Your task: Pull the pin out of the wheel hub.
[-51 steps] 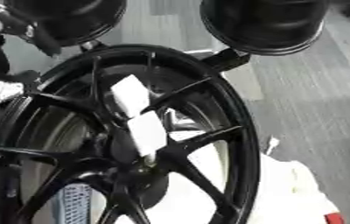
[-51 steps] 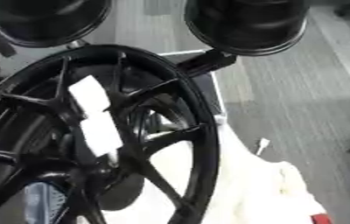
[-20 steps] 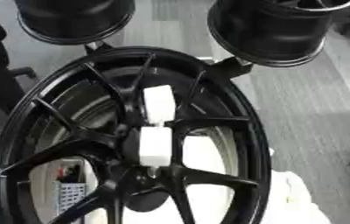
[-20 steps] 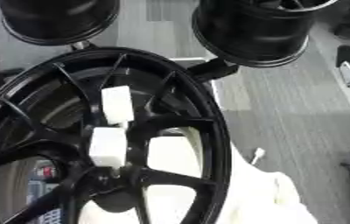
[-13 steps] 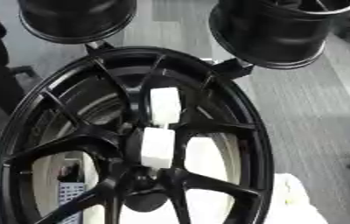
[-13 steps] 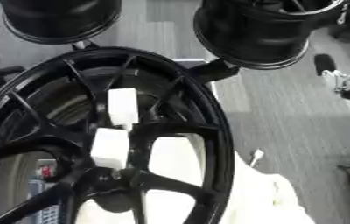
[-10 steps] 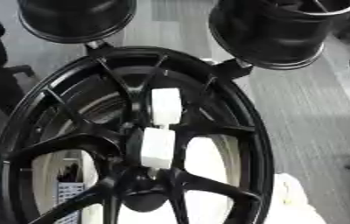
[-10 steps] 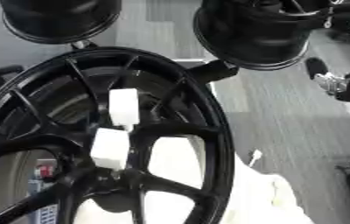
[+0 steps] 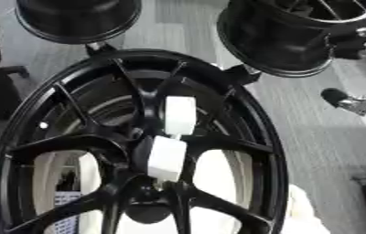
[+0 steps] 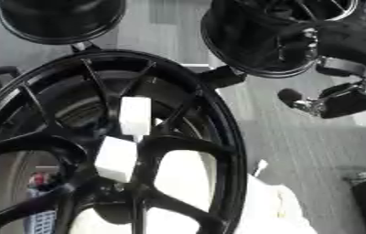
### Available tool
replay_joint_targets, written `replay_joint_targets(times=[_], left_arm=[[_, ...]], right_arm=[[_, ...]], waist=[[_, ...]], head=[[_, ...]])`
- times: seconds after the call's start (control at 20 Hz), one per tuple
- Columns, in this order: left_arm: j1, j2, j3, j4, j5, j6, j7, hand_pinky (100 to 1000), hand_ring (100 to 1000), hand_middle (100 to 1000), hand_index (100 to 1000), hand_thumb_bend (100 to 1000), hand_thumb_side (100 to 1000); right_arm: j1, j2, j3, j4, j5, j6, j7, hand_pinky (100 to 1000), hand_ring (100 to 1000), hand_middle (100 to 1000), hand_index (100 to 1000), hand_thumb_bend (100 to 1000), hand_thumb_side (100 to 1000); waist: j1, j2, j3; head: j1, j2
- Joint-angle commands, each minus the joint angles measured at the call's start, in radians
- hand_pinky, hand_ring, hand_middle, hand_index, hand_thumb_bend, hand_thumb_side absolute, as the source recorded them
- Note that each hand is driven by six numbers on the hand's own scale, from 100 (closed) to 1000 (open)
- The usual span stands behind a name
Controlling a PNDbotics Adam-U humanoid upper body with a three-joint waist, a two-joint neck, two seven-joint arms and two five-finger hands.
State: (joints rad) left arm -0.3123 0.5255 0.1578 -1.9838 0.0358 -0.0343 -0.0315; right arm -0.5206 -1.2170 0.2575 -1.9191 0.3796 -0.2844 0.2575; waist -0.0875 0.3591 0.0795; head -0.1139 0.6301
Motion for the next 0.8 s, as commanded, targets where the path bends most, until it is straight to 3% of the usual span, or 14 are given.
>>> replay_joint_targets(times=[0.05, 0.35, 0.4, 0.45, 0.8], left_arm=[[-0.014, 0.011, 0.01, -0.016, 0.01, -0.003, 0.004, 832, 742, 621, 858, 100, 559], [-0.026, 0.006, 0.01, -0.016, 0.015, -0.006, 0.01, 831, 740, 620, 857, 100, 562], [-0.029, 0.005, 0.012, -0.016, 0.017, -0.007, 0.017, 831, 741, 621, 857, 100, 563], [-0.03, 0.004, 0.013, -0.016, 0.019, -0.007, 0.025, 830, 741, 621, 857, 100, 566], [-0.024, -0.006, 0.021, -0.016, 0.031, 0.004, 0.062, 829, 741, 621, 858, 100, 575]], right_arm=[[-0.054, 0.001, 0.024, 0.023, 0.001, -0.027, 0.031, 927, 884, 806, 844, 164, 100], [-0.187, 0.081, 0.095, 0.079, -0.014, -0.067, 0.094, 923, 880, 804, 842, 157, 100], [-0.207, 0.094, 0.106, 0.089, -0.015, -0.074, 0.104, 922, 879, 803, 841, 124, 122], [-0.226, 0.107, 0.116, 0.099, -0.016, -0.083, 0.115, 922, 879, 803, 841, 156, 100], [-0.327, 0.182, 0.17, 0.149, -0.035, -0.119, 0.17, 915, 868, 798, 838, 119, 100]], waist=[[0.0, -0.015, 0.005], [-0.011, -0.015, 0.025], [-0.013, -0.014, 0.029], [-0.015, -0.013, 0.033], [-0.026, -0.016, 0.051]], head=[[-0.015, -0.018], [-0.034, -0.022], [-0.036, -0.023], [-0.04, -0.023], [-0.055, -0.02]])
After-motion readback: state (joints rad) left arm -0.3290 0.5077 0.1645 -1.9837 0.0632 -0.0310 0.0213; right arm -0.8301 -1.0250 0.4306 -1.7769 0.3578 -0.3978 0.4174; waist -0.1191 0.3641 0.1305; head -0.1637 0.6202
